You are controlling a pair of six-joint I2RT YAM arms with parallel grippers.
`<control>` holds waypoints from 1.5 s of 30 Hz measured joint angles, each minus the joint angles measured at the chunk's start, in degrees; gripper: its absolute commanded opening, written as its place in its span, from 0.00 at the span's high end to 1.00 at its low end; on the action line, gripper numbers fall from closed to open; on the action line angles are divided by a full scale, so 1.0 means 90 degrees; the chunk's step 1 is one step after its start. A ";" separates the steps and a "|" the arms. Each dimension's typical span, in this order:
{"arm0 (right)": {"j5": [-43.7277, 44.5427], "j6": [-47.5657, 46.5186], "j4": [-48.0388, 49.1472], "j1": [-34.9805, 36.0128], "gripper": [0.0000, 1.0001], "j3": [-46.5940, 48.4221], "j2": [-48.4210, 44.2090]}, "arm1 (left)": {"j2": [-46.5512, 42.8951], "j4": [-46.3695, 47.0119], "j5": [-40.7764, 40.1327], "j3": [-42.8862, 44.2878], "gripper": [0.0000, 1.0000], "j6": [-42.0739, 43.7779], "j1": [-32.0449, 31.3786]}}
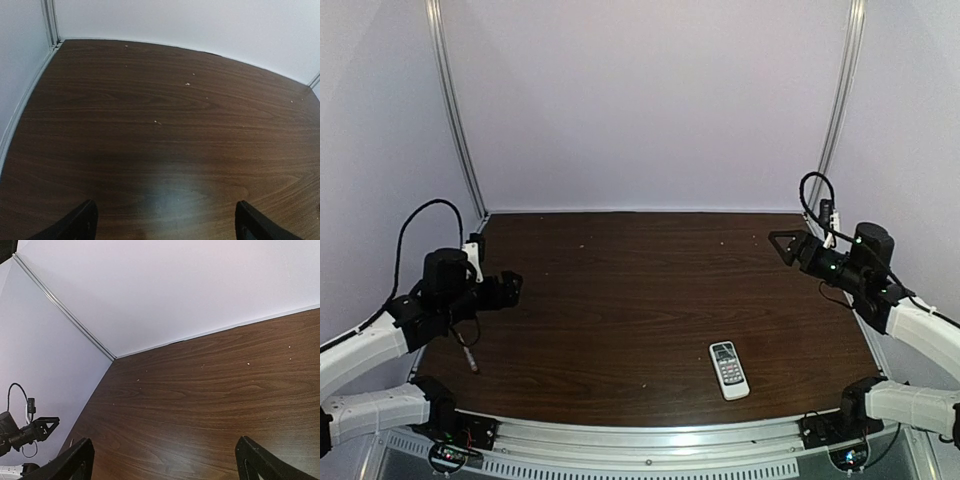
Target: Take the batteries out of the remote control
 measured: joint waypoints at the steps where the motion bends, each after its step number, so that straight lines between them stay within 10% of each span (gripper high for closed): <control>1: 0.0007 0.0022 -0.0092 0.0063 0.00 0.0000 -0.0100 | 0.0058 0.0000 -0.0097 0.0000 0.03 -0.0036 -0.0216; 17: 0.2693 0.0398 -0.3589 0.2579 0.00 0.0318 -0.0461 | 0.1127 -0.0073 -0.1302 0.0481 0.03 -0.0534 -0.2365; 45: 0.4041 0.1020 -0.5124 0.4403 0.00 0.0928 0.0792 | 0.0991 -0.0180 -0.1059 0.0607 0.02 -0.0554 -0.2416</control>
